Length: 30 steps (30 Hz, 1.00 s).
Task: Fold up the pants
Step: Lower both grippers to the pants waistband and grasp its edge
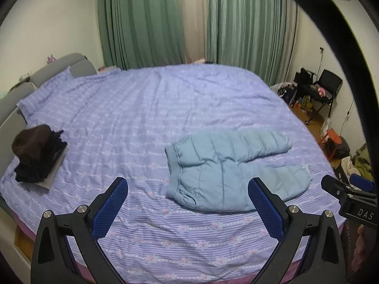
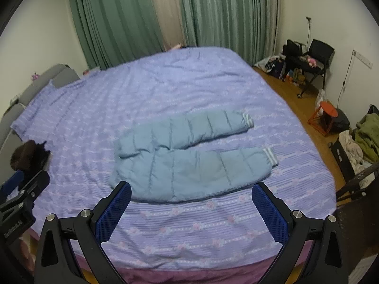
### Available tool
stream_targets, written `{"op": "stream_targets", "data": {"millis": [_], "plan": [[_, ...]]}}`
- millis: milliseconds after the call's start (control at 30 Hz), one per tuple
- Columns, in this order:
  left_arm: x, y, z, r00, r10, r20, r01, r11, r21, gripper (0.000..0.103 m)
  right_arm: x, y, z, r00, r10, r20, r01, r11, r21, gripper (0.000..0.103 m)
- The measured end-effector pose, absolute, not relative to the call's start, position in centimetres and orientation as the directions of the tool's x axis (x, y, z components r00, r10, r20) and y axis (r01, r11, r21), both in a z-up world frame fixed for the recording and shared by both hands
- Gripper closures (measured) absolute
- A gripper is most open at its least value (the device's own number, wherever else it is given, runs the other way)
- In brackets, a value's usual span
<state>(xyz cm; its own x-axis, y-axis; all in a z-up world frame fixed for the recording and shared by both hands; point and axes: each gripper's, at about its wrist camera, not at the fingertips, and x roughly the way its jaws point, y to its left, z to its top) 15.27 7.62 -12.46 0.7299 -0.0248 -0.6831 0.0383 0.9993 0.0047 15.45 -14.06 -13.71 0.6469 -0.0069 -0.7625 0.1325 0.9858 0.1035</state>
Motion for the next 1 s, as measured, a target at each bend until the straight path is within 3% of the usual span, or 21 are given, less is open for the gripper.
{"op": "stream_targets", "data": {"millis": [533, 1000], "plan": [[24.4, 7.1, -30.0, 0.526, -0.038, -0.849, -0.004, 0.999, -0.047, 0.009, 23.7, -13.8, -30.7, 0.464, 0.074, -0.883, 0.150, 0.975, 0.161, 0.005], [27.8, 8.6, -37.4, 0.364, -0.206, -0.908, -0.087, 0.963, -0.254, 0.015, 26.1, -13.9, -37.4, 0.366, 0.143, -0.920, 0.243, 0.939, 0.243, 0.018]]}}
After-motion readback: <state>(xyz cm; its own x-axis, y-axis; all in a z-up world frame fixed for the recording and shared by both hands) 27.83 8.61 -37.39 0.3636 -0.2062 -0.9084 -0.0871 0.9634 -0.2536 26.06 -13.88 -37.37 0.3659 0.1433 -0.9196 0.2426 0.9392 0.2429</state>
